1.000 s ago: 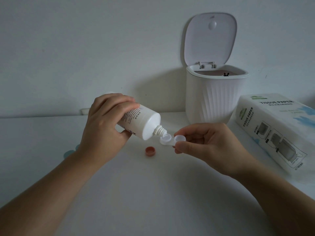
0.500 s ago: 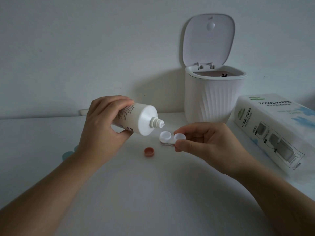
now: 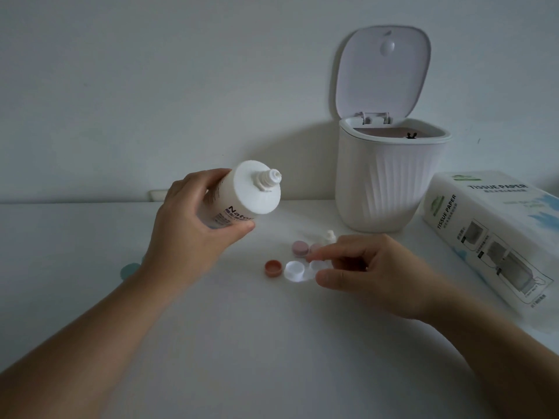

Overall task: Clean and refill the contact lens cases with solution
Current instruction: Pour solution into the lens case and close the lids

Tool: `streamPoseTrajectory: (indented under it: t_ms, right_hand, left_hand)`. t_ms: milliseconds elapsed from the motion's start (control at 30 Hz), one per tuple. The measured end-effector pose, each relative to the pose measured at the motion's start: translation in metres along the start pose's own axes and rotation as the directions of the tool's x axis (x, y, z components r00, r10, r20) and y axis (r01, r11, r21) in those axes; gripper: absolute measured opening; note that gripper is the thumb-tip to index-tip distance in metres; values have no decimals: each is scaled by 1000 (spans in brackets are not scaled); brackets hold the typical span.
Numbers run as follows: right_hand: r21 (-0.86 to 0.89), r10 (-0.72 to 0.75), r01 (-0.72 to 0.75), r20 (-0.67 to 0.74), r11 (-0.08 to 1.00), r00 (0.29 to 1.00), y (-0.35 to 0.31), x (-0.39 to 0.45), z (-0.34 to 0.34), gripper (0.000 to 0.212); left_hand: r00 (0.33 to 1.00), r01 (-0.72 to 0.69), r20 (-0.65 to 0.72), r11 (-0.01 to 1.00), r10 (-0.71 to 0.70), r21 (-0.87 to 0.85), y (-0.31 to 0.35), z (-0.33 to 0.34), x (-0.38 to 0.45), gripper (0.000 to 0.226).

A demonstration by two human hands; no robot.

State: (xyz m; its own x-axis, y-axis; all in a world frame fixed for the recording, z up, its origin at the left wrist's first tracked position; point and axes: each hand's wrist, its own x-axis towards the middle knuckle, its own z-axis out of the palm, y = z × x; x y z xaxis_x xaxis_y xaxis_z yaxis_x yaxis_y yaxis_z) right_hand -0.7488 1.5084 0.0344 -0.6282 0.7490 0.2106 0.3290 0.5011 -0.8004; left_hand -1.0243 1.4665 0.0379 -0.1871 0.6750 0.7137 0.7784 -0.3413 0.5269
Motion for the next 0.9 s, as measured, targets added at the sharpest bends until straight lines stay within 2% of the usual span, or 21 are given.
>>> streamPoseTrajectory:
  t_ms: [133,400,533,767,900]
  right_hand:
    - [-142,20,-13,47,990,999,3,1,1,20]
    - [-259,33,-7,96,966,995,9,2,2,23]
    - [-322,33,10,130,947,991,8,1,2,25]
    - [-387,41,25,161,922,986,8,-1,1,30]
    - [-372,44,2,116,928,992,10,-1,2,35]
  left_hand:
    - [993,119,2,989,-119,-89,3,0,0,64]
    - [960,280,40,939,-278,-198,3,2,2,60]
    - [944,331,80,921,-321,-204,-1,4,4,45]
    - [913,407,145,879,-382,-248,-6,4,5,43]
    - [892,450,180,852,-415,-268,-9,1,8,42]
